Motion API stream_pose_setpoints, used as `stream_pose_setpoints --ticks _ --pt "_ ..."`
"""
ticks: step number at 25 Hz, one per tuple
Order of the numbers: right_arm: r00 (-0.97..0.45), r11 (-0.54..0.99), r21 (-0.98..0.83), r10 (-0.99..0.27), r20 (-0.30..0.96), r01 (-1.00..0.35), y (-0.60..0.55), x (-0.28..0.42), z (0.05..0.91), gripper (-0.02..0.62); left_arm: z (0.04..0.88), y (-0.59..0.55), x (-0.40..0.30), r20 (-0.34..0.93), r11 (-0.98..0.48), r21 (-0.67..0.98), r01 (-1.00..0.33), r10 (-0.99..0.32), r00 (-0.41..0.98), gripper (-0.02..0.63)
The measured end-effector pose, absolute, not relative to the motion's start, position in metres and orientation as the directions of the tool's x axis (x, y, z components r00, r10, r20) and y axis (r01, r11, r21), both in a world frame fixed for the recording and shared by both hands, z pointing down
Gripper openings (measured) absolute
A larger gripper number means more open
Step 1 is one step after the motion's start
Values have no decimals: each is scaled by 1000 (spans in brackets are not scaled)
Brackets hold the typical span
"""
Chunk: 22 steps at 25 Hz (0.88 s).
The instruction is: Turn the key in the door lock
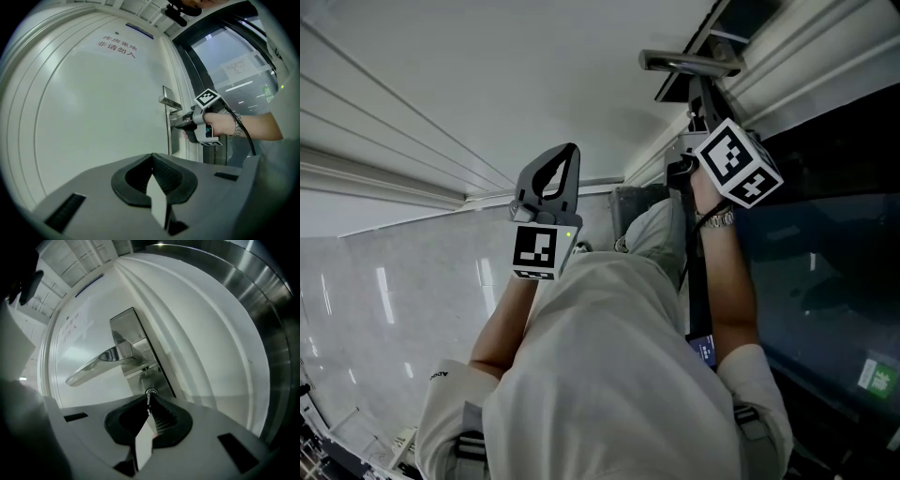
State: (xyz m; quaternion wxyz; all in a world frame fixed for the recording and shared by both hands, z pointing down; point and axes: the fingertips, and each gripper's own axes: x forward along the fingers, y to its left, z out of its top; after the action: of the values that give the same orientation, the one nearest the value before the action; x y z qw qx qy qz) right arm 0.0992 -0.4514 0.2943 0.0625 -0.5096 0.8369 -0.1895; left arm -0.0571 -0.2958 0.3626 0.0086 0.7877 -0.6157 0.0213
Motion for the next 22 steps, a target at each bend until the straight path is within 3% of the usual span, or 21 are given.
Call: stream_pose_setpoints --ticks 13,22 --pt "-513 335 -763 -858 -5 -553 -453 101 297 18 365 -290 -56 40 -250 -10 -968 -968 250 9" --pt "-588 409 -654 -806 66 -636 -440 93 309 28 366 -290 -51 43 -260 -8 -965 -965 260 9"
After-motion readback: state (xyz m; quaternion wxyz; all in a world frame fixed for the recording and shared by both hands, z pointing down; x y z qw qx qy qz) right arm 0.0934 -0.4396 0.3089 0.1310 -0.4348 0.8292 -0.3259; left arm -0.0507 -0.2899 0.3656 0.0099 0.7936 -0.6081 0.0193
